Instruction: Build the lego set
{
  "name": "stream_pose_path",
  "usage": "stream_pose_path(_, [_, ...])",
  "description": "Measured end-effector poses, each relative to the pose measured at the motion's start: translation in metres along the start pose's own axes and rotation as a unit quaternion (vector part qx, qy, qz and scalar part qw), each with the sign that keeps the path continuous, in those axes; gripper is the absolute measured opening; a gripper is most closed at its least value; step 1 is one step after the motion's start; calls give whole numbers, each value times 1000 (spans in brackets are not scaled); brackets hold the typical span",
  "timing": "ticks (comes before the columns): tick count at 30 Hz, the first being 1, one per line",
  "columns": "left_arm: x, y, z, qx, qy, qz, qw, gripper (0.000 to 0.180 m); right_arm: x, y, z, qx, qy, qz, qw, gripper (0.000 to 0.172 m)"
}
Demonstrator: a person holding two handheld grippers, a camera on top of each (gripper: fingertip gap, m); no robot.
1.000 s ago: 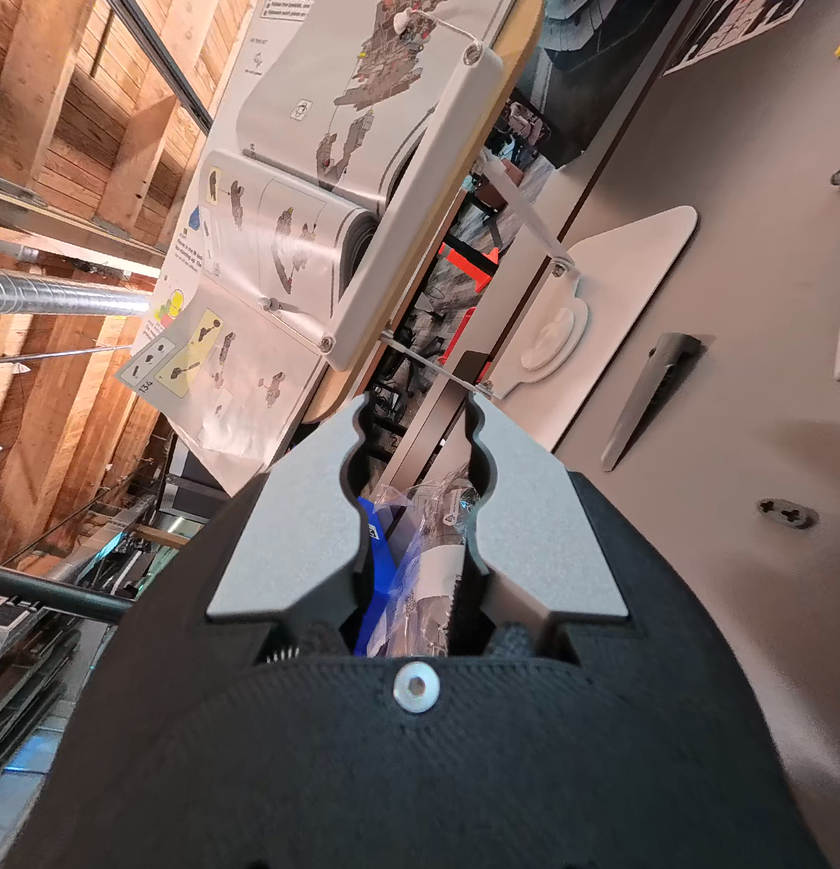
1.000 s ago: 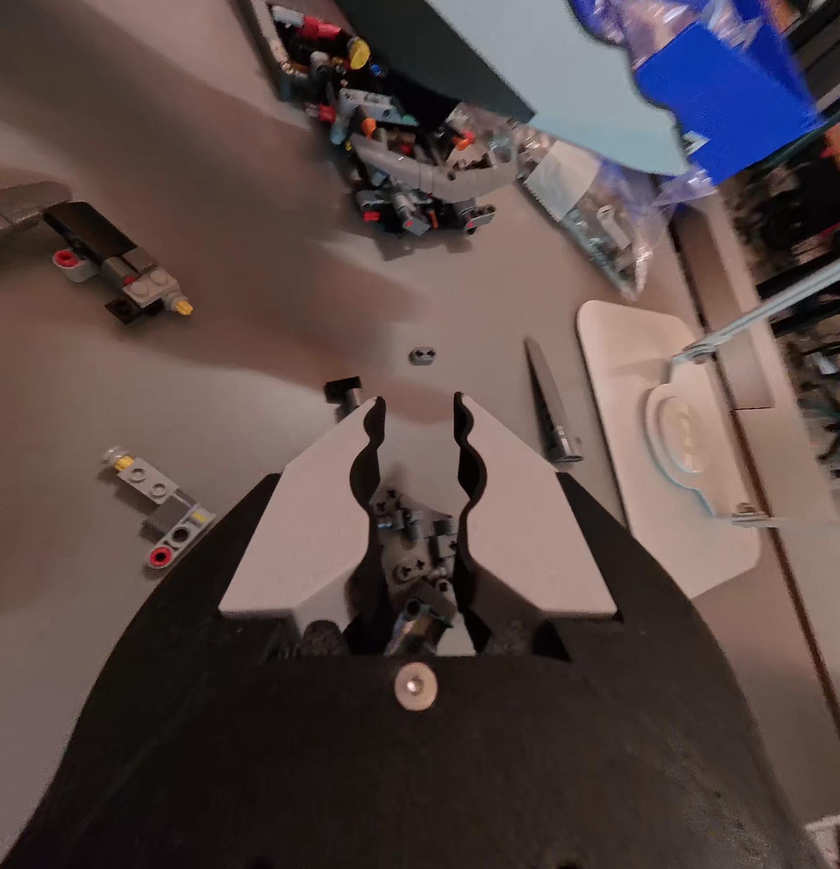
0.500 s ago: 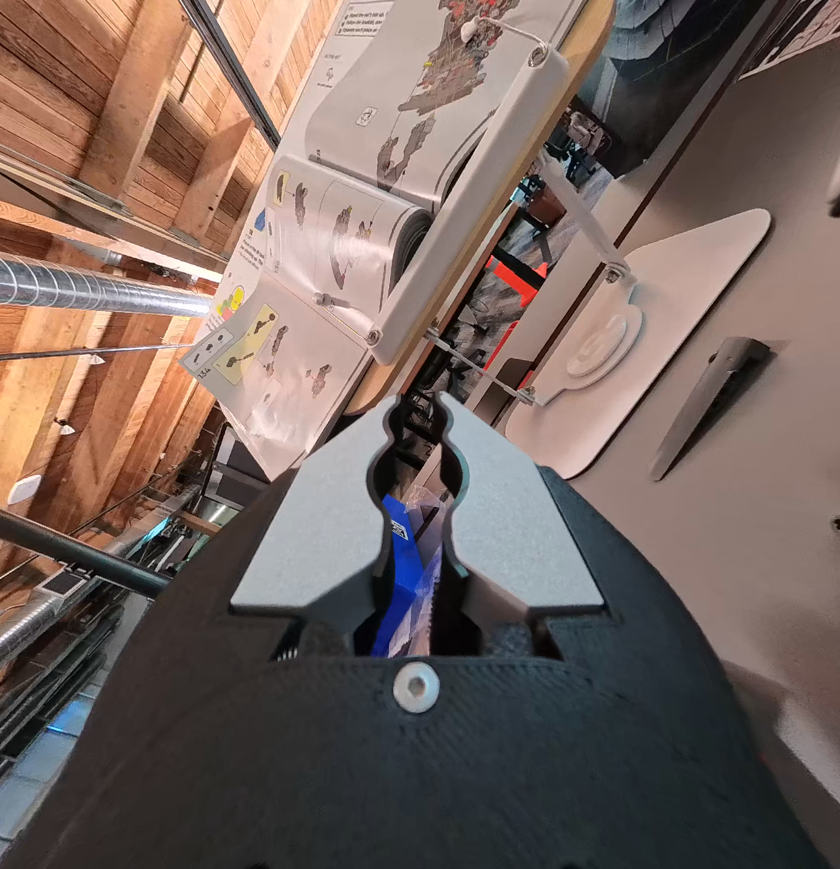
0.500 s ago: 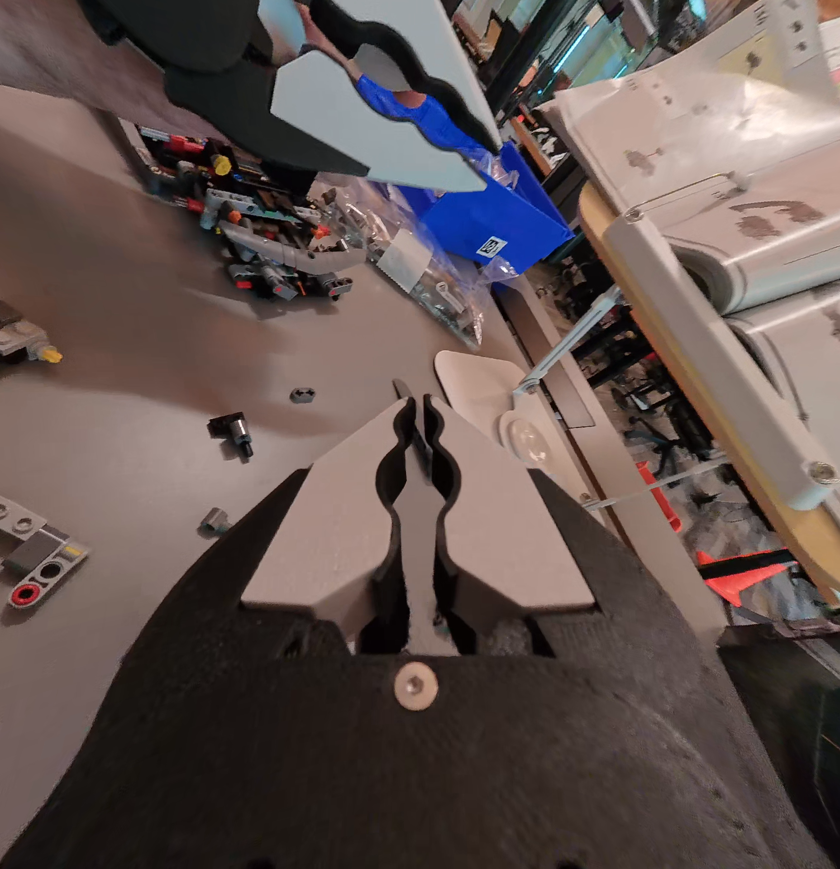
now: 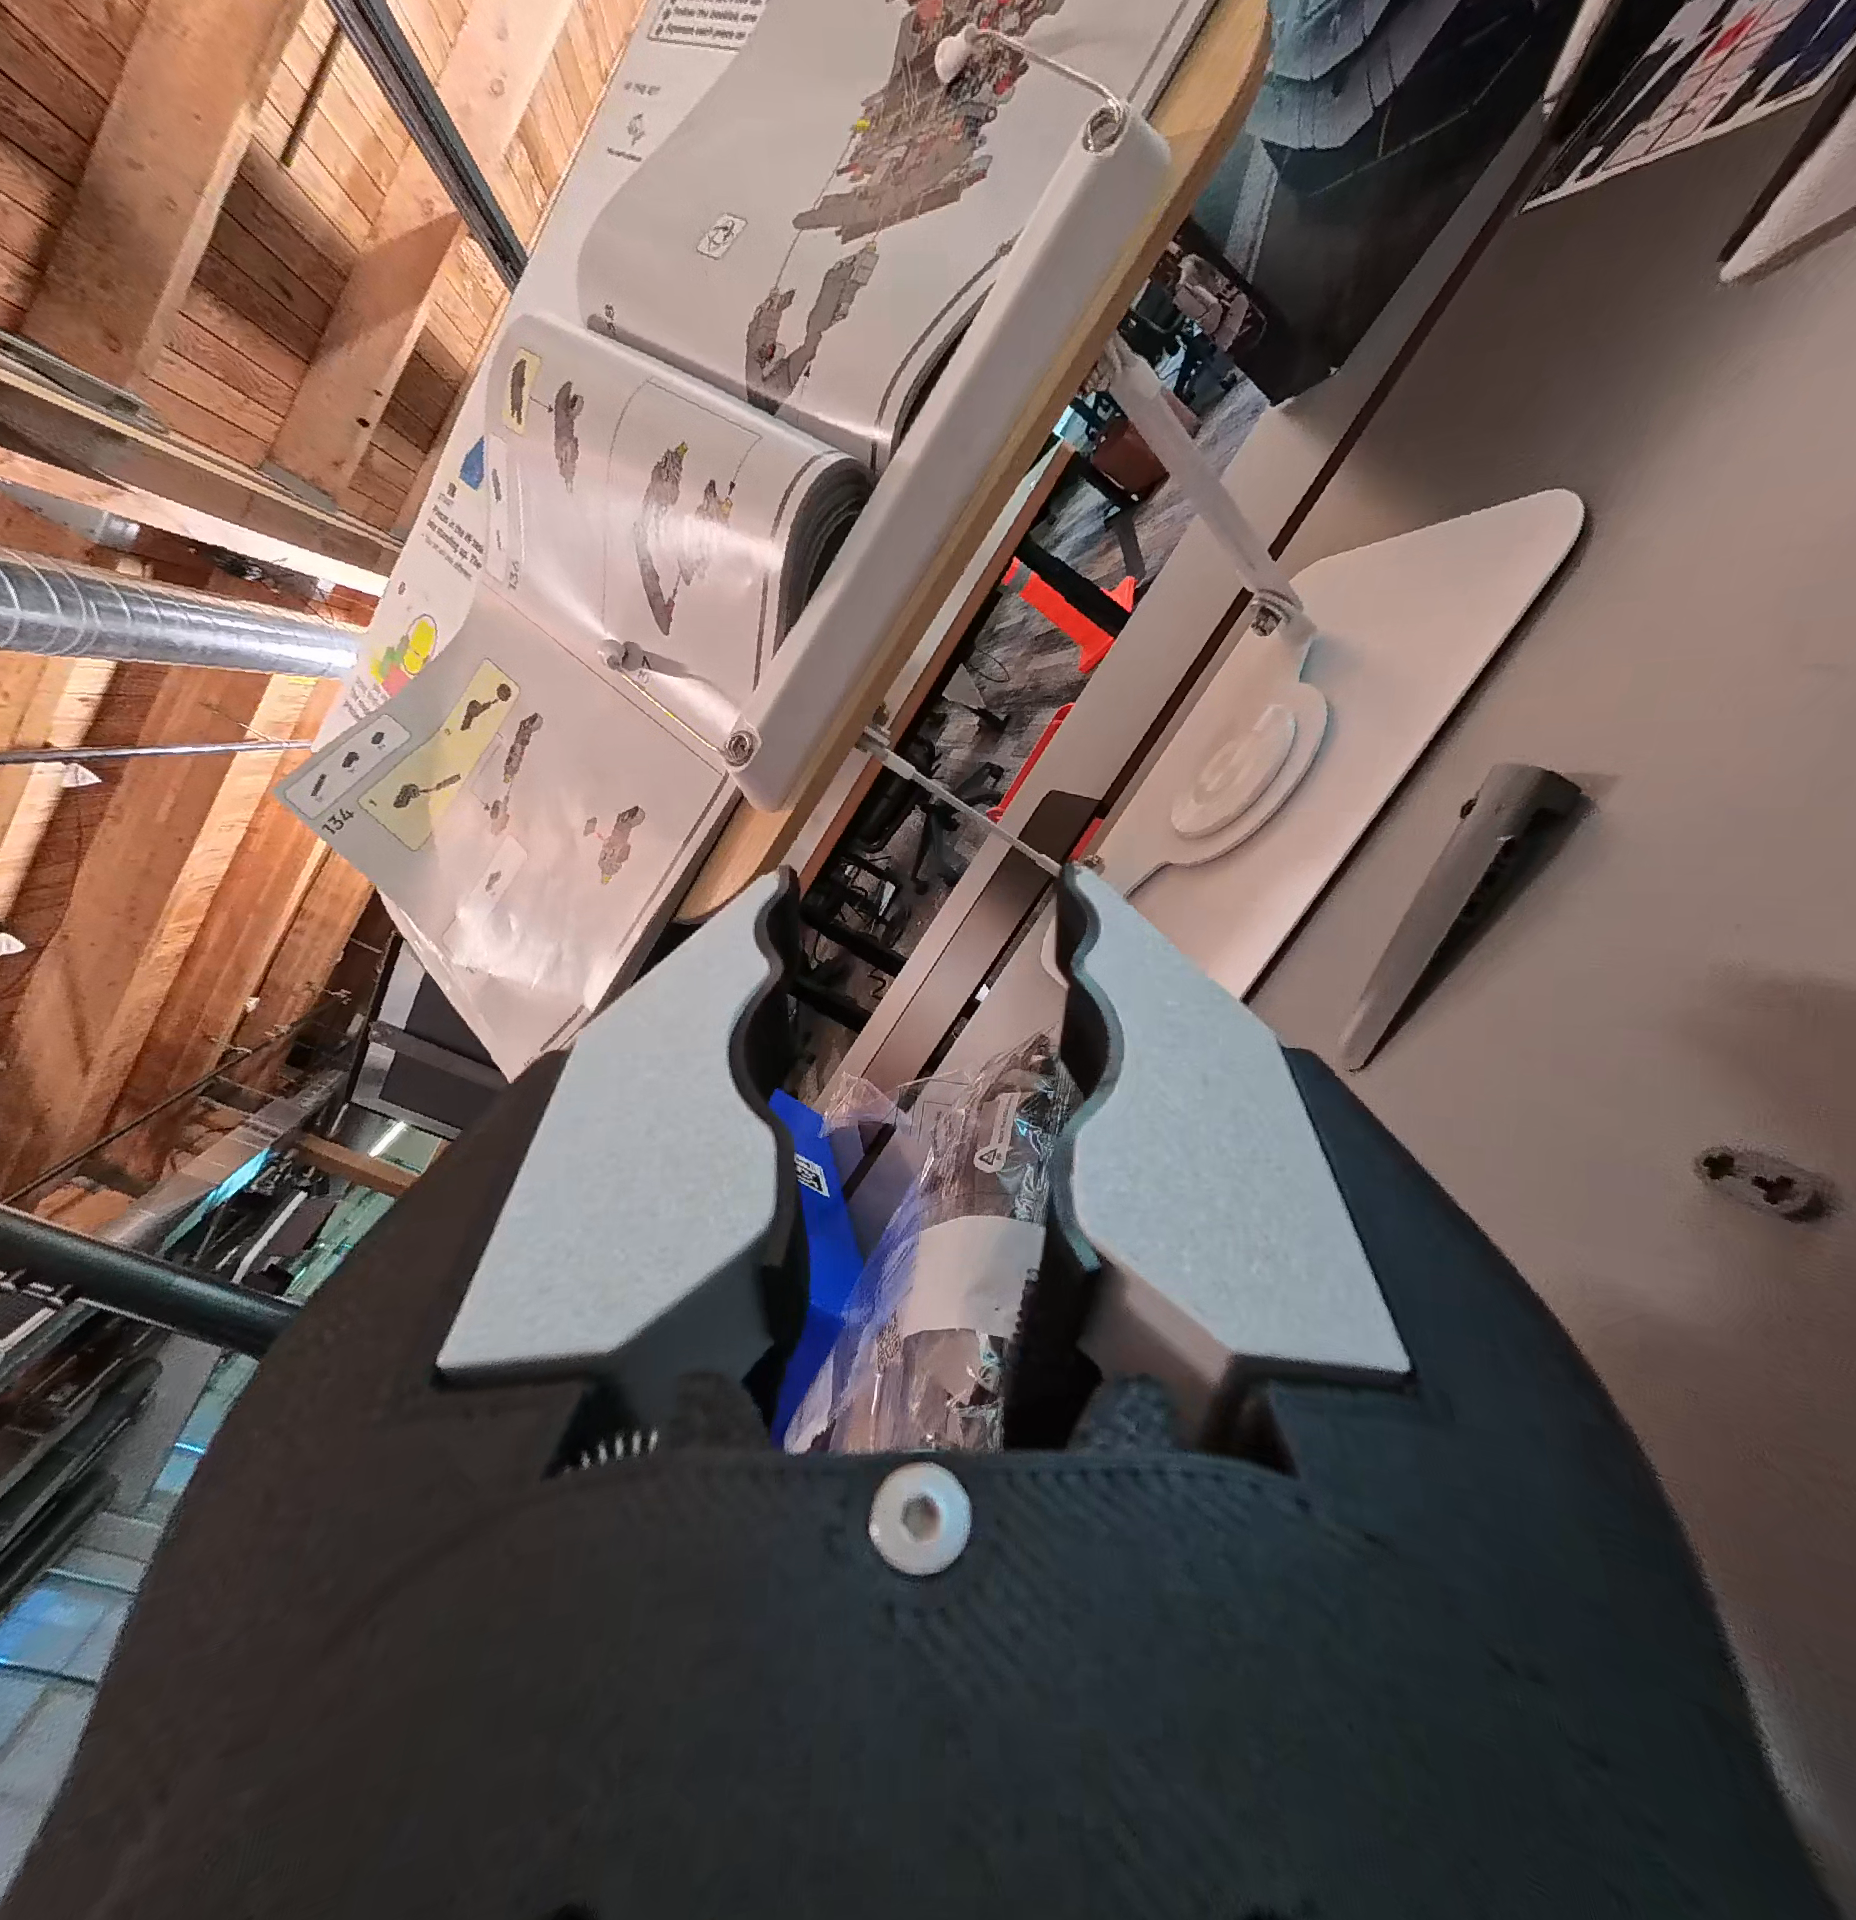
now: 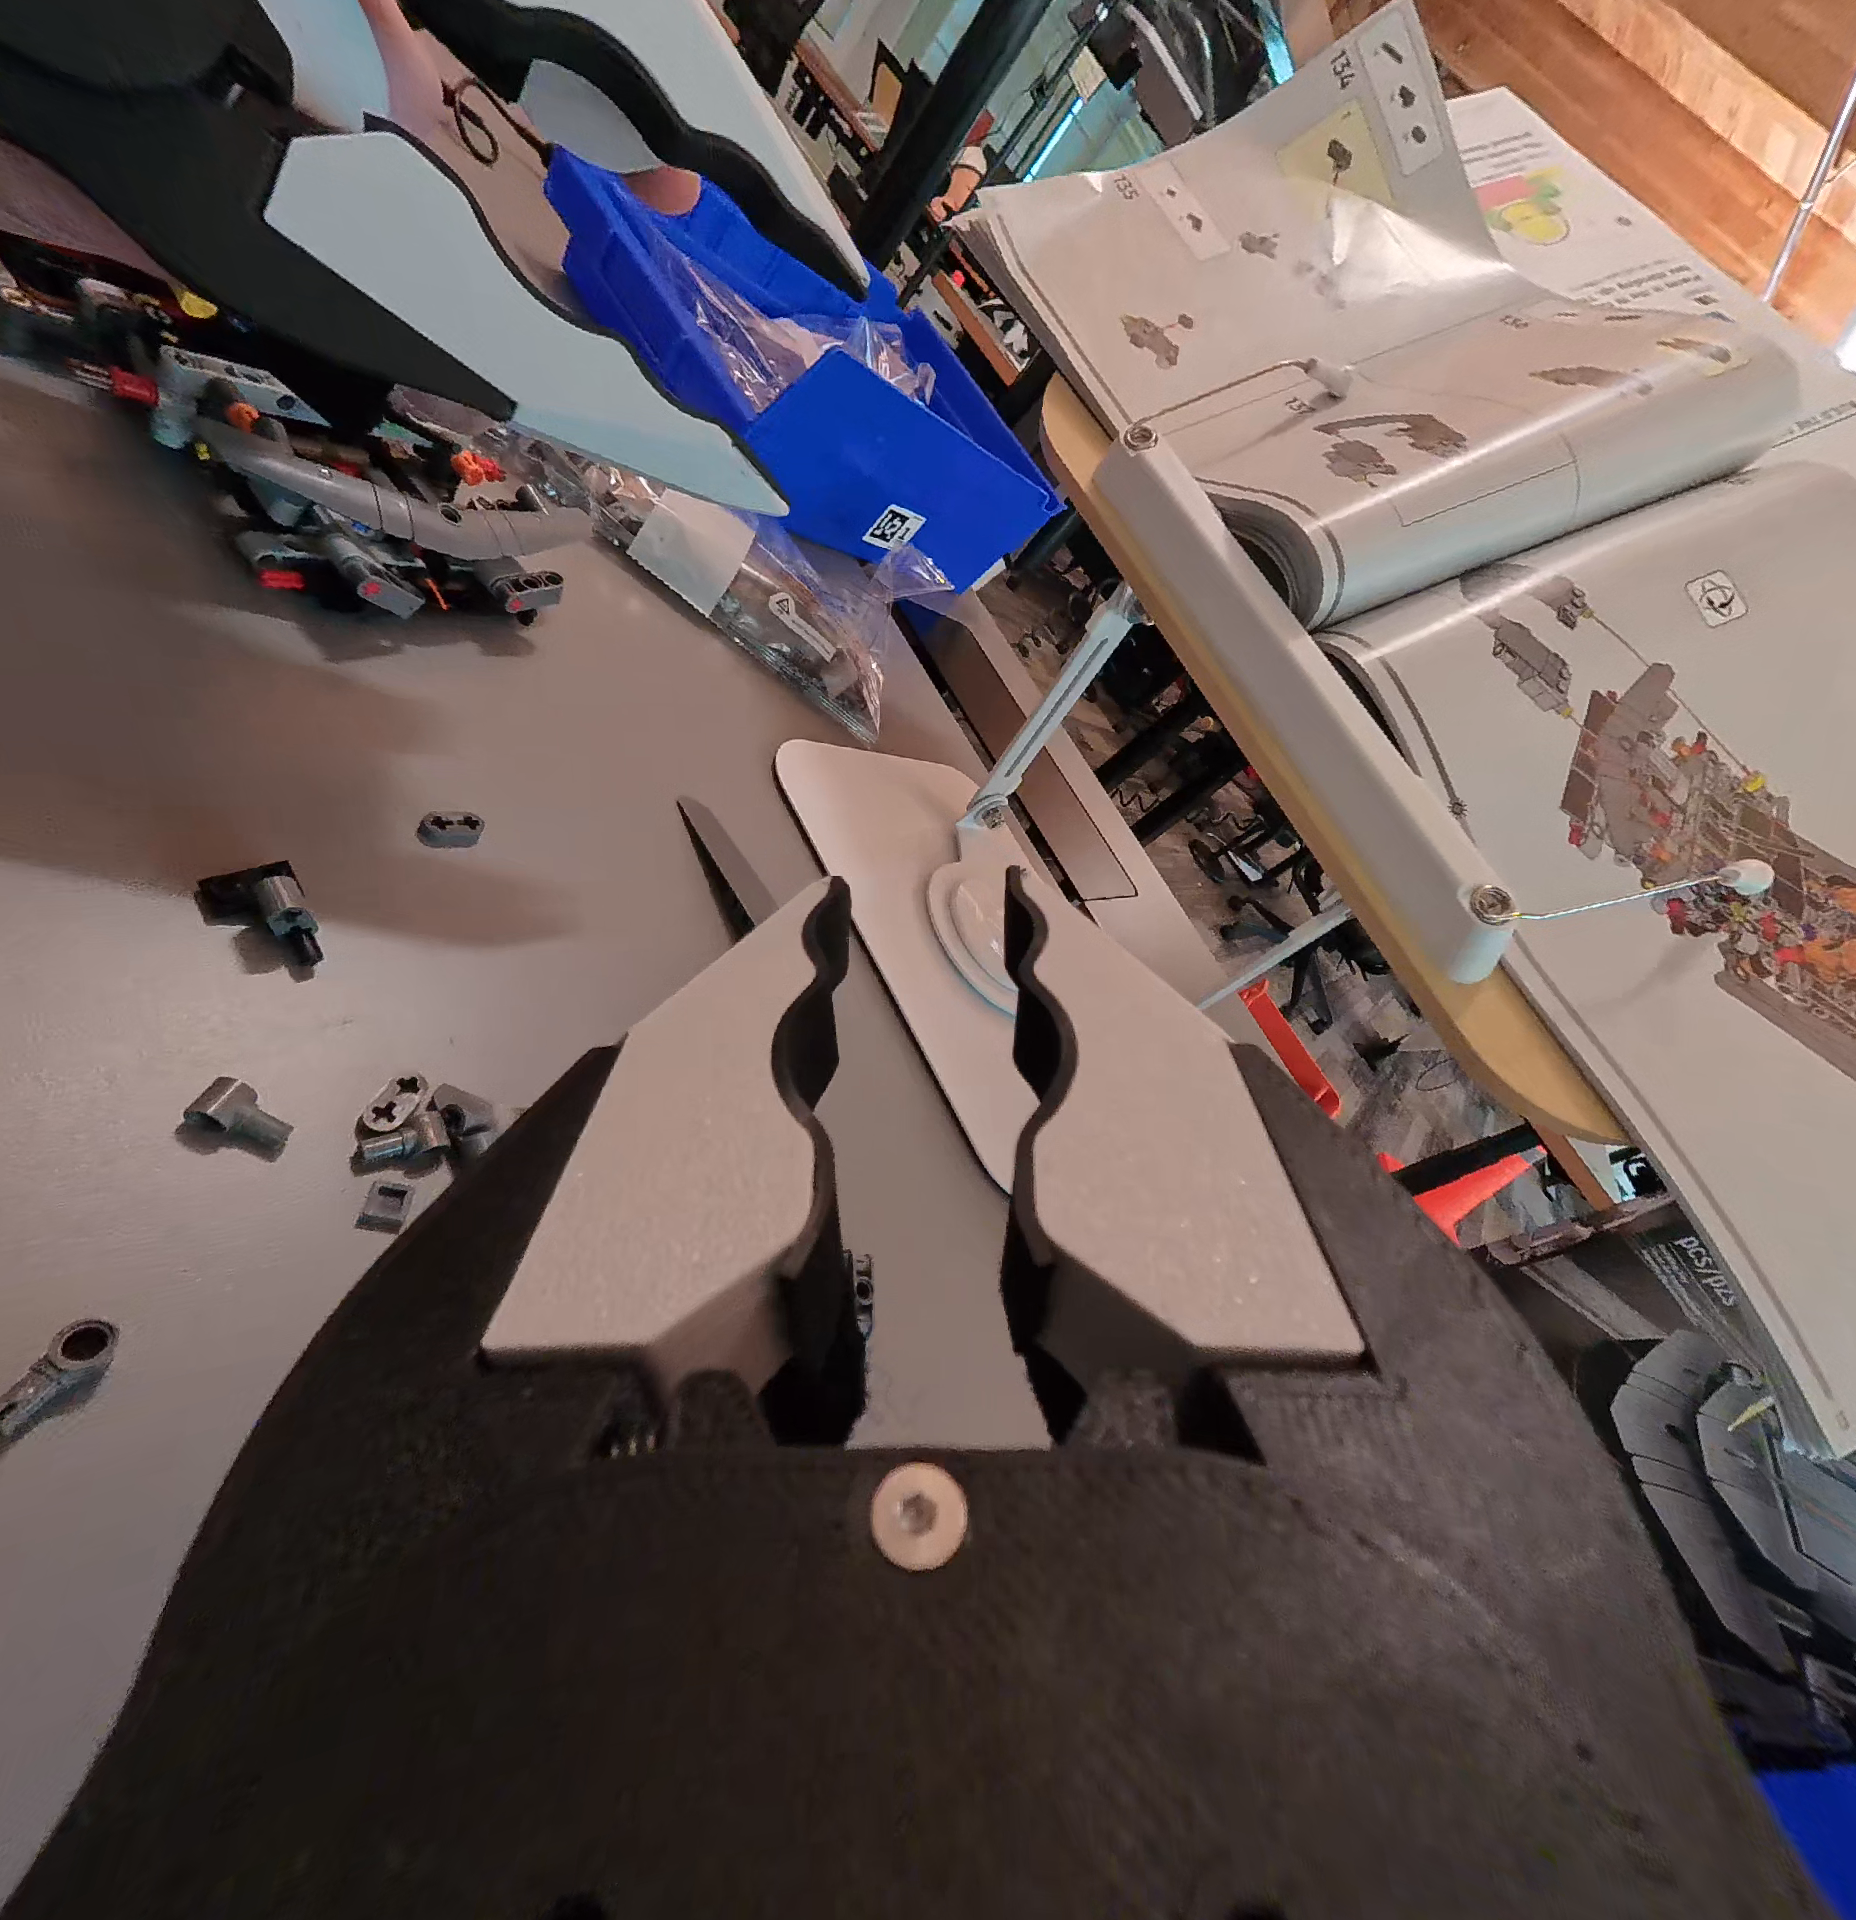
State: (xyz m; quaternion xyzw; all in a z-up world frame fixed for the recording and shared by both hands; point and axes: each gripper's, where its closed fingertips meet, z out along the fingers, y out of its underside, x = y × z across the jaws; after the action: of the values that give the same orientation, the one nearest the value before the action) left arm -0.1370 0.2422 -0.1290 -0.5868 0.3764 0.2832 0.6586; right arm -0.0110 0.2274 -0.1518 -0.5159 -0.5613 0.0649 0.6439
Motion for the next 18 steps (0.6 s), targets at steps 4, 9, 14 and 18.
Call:
stream_pose_path(4, [-3, 1, 0, 1, -1, -8, 1000, 47, 0, 2, 1, -5, 4, -10, 1000, 27])
stream_pose_path(9, [-7, 4, -1, -4, -1, -19, 1000, 47, 3, 8, 2, -10, 9, -10, 1000, 26])
stream_pose_path(14, [-7, 3, -1, -2, 1, -19, 1000, 47, 6, 11, 3, -13, 13, -9, 1000, 26])
stream_pose_path(18, [-6, 2, -2, 0, 5, -23, 1000, 47, 4, 11, 4, -13, 13, -15, 1000, 26])
